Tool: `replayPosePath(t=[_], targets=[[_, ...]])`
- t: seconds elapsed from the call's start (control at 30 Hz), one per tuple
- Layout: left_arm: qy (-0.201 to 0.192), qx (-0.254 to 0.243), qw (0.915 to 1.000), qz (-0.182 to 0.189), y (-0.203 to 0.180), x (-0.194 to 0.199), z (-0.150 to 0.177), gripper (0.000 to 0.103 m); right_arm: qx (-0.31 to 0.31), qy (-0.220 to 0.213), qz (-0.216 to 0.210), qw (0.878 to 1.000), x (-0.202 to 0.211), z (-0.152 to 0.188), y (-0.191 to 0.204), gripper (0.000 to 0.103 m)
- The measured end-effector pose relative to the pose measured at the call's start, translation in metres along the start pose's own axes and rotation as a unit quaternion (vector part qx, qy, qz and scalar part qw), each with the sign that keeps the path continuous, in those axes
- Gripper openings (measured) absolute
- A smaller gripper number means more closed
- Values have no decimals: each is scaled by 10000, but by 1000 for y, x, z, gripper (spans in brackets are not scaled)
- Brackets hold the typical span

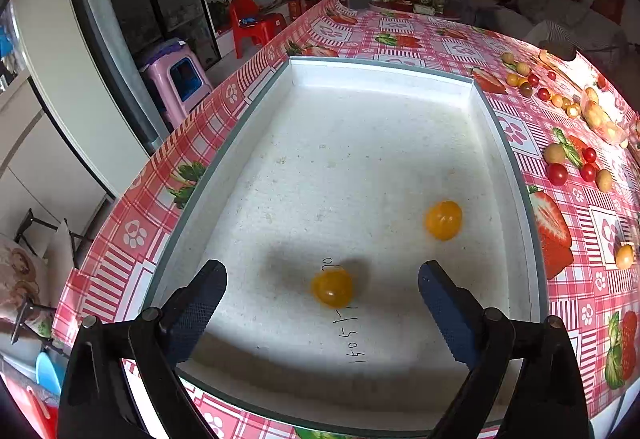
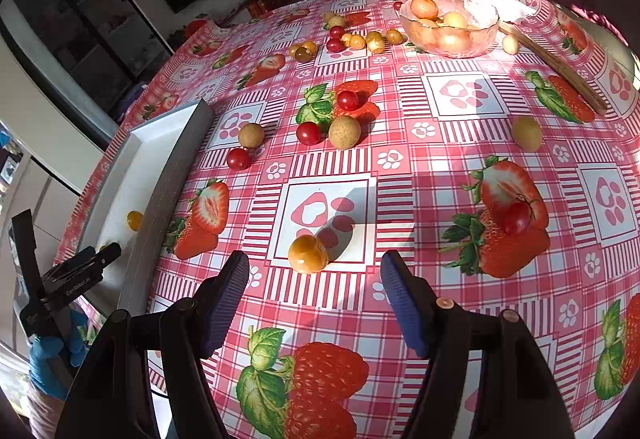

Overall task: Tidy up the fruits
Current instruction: 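Carry the yellow tomato into the white tray and open the left tool, then grasp a yellow cherry tomato with the left tool while the right grasps a red one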

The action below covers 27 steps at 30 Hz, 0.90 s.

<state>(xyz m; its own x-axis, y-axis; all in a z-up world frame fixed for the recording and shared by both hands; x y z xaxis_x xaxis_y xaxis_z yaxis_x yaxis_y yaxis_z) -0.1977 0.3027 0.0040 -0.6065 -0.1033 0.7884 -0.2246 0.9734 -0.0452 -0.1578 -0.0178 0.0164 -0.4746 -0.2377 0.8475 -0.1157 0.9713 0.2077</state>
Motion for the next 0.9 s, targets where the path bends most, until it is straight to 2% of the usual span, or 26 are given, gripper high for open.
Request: replayPosePath(t=[0.1, 0.2, 0.37, 0.5, 0.67, 0.9], targets=[[30, -23, 10000, 83, -7, 5, -5, 97, -89, -42, 53, 9999, 3, 2, -11, 74], [-155, -75, 9994, 310, -24, 19, -15, 97, -225, -58, 141, 9996, 5, 1, -28, 74], [-396, -433, 9941, 914, -82, 42, -30, 97, -501, -109, 391, 9979, 8, -1, -63, 74], [-239, -922, 9864, 1342, -144, 36, -25, 97, -607, -145, 724, 9954, 10, -1, -89, 74], [113, -1331, 9778, 1614, -210, 13, -4, 97, -643, -110, 972, 9931, 5, -1, -112, 74], [259, -1753, 9699, 1673, -261, -5, 10, 97, -324, -168, 1148, 9927, -4, -11, -115, 73]])
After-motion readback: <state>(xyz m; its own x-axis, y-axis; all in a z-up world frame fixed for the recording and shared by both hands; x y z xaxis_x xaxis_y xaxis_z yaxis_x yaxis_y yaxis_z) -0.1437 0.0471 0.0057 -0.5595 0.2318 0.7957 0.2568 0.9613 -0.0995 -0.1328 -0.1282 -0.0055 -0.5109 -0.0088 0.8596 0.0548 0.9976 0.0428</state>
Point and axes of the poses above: each gripper's, at about its wrist camera, not at the fingertips, and x roughly against the way its jaws point, y to its left, z to its underside, the point moved 3 cm from there along -x, roughly the way its jaws point, and after that the axes turned 10 degrees about z, right-handed, at the moved point
